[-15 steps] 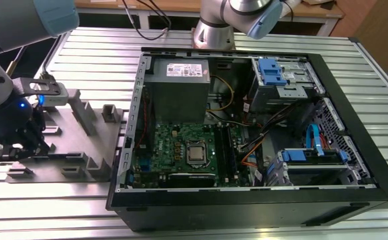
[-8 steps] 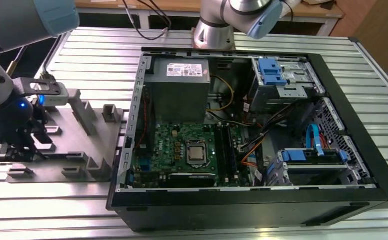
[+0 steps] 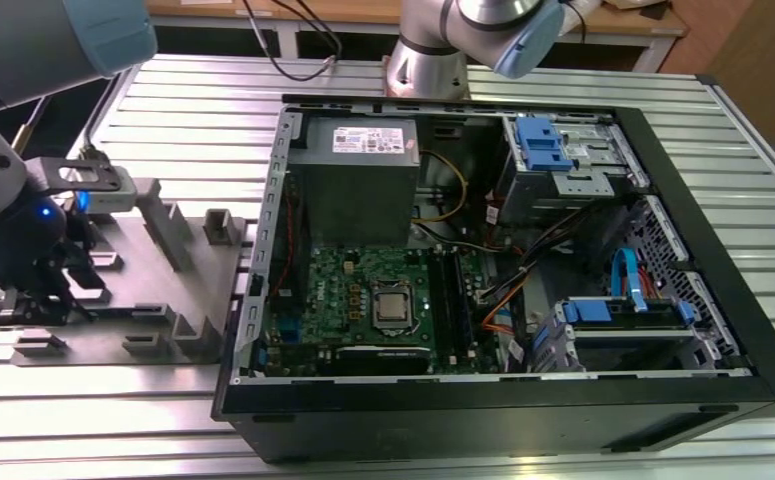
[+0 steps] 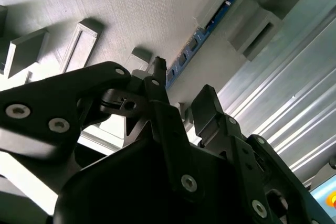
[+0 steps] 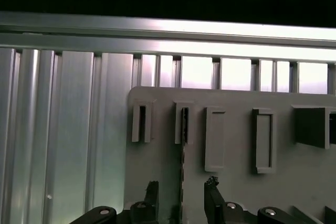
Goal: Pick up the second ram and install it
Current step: 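Pick up the second ram and move it above second insertion slot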
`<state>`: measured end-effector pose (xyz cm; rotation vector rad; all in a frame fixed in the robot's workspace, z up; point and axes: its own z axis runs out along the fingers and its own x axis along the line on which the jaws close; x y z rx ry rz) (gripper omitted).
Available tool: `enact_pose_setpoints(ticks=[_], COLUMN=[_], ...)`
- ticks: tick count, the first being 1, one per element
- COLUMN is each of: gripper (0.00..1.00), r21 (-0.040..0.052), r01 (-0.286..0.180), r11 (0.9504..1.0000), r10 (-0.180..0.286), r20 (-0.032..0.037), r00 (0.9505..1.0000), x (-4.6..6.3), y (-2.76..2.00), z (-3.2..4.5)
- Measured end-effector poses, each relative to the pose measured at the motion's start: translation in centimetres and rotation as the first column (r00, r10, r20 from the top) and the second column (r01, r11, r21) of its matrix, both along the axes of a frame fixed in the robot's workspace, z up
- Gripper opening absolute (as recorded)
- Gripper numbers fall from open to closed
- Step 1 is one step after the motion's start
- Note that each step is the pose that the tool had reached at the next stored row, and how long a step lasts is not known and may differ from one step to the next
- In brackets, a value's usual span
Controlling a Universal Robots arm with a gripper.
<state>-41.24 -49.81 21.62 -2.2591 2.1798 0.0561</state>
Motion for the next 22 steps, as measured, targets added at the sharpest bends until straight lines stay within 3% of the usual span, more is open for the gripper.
enact_pose_setpoints(ticks=[16, 22], gripper=[0.45, 0.45], r21=[-0.0011, -0.0019], r01=[-0.030, -0.031], r11=[0.9996, 0.9995], r10=[0.030, 0.031], r20=[0.0033, 0.0031], r00=[0.9996, 0.9995], x=[-0.5, -0.5], y=[0.00, 0.00], z=[-1.99, -2.13])
